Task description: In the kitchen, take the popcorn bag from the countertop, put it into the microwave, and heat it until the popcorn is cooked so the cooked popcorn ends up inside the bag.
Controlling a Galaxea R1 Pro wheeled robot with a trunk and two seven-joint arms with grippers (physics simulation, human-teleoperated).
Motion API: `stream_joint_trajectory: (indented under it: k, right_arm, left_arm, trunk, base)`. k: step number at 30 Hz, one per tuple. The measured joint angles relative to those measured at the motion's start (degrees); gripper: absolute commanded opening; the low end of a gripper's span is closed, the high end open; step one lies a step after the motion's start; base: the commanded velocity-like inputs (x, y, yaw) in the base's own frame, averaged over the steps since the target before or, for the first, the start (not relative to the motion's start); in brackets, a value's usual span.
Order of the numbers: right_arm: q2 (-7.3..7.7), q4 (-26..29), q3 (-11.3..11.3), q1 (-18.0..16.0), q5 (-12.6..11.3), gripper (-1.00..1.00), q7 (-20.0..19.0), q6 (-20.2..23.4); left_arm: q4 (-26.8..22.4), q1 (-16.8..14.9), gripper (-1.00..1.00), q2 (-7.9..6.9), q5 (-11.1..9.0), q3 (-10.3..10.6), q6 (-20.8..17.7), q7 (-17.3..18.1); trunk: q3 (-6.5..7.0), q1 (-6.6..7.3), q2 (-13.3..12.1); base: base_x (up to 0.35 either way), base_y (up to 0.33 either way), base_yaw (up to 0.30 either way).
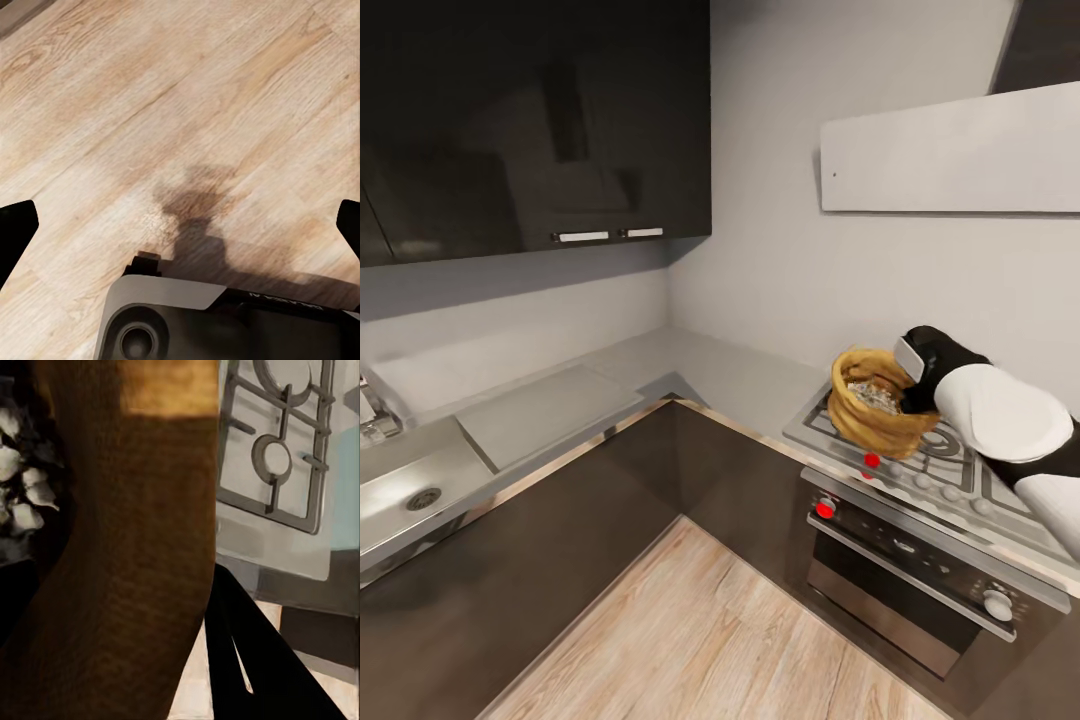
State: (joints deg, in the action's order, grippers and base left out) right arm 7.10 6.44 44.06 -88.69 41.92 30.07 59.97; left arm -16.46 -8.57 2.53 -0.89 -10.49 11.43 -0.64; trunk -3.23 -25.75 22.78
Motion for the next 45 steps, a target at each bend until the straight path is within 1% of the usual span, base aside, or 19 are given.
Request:
stream_joint_trajectory:
  k: [1, 2, 3, 4, 6, 8, 13, 20, 25, 27, 31, 40, 43, 45]
  right_arm:
    - [0.02, -0.7, -0.1, -0.1, 0.2, -1.00, 0.3, 0.0]
    - [0.12, -1.5, 0.4, -0.1, 0.1, -1.00, 0.7, 0.0]
    - [0.20, -2.0, 2.4, -0.2, 0.0, -1.00, 0.9, 0.0]
    - [0.38, -2.9, 5.2, -0.1, -0.2, -1.00, 1.0, 0.0]
    - [0.67, -3.8, 7.0, -0.1, 0.1, -1.00, 1.0, 0.0]
    - [0.80, -4.2, 7.5, 0.0, 0.2, -1.00, 1.1, 0.0]
    - [0.88, -4.0, 7.3, 0.0, 0.3, -1.00, 1.1, 0.0]
    - [0.89, -4.3, 7.0, -1.1, 0.5, -1.00, 1.2, 0.0]
    - [0.72, -4.4, 2.4, -1.1, 0.6, -1.00, 1.3, 0.0]
    - [0.70, -4.4, 1.8, -1.1, 0.5, -1.00, 1.3, 0.0]
    - [0.70, -4.4, 1.6, -1.0, 0.5, -1.00, 1.3, 0.0]
    - [0.52, -4.4, 1.1, -0.8, 0.5, -1.00, 1.3, 0.0]
    - [0.40, -4.3, 1.4, -0.8, 0.5, -1.00, 1.2, 0.0]
    - [0.19, -4.3, 2.1, -0.9, 0.1, -1.00, 1.2, 0.0]
  left_arm:
    - [0.0, 0.0, 1.00, 0.00, 0.0, 0.0, 0.0, 0.0]
    - [0.0, 0.0, 1.00, 0.00, 0.0, 0.0, 0.0, 0.0]
    - [0.0, 0.0, 1.00, 0.00, 0.0, 0.0, 0.0, 0.0]
    - [0.0, 0.0, 1.00, 0.00, 0.0, 0.0, 0.0, 0.0]
    - [0.0, 0.0, 1.00, 0.00, 0.0, 0.0, 0.0, 0.0]
    - [0.0, 0.0, 1.00, 0.00, 0.0, 0.0, 0.0, 0.0]
    - [0.1, 0.1, 1.00, 0.52, 0.0, 0.2, 0.0, 0.0]
    - [0.6, 0.9, 1.00, 0.61, 0.0, 0.1, 0.0, 0.0]
    - [0.9, 0.9, 1.00, 0.53, 0.0, 0.1, 0.2, 0.0]
    - [0.9, 1.0, 1.00, 0.46, 0.0, 0.1, 0.2, 0.0]
    - [0.9, 1.0, 1.00, 0.46, 0.0, 0.1, 0.3, 0.0]
    - [0.9, 1.0, 1.00, 0.52, -0.1, 0.1, 0.4, 0.0]
    - [0.9, 1.0, 1.00, 0.53, -0.1, 0.0, 0.3, 0.0]
    - [0.9, 1.0, 1.00, 0.53, -0.1, 0.1, 0.3, 0.0]
  trunk:
    - [0.00, 0.00, 0.0]
    - [0.00, 0.00, 0.0]
    - [0.00, 0.00, 0.0]
    - [0.00, 0.00, 0.0]
    - [0.00, 0.00, 0.0]
    - [0.00, 0.00, 0.0]
    - [0.01, -0.03, 0.0]
    - [0.01, -0.03, 0.0]
    - [0.01, -0.01, 0.0]
    - [0.00, -0.01, 0.0]
    - [0.00, -0.04, 0.0]
    - [0.01, -0.04, 0.0]
    - [0.01, -0.03, 0.0]
    - [0.01, -0.03, 0.0]
  base:
    - [0.000, 0.000, 0.000]
    - [0.000, 0.000, 0.000]
    - [0.000, 0.000, 0.000]
    - [0.000, 0.000, 0.000]
    - [0.000, 0.000, 0.000]
    - [0.000, 0.000, 0.000]
    - [-0.235, 0.000, 0.000]
    - [-0.340, 0.000, 0.000]
    - [-0.277, 0.000, 0.000]
    - [-0.054, 0.000, 0.000]
    - [-0.117, 0.030, 0.000]
    - [-0.322, 0.091, -0.041]
    - [-0.330, 0.094, -0.275]
    - [-0.330, 0.094, -0.295]
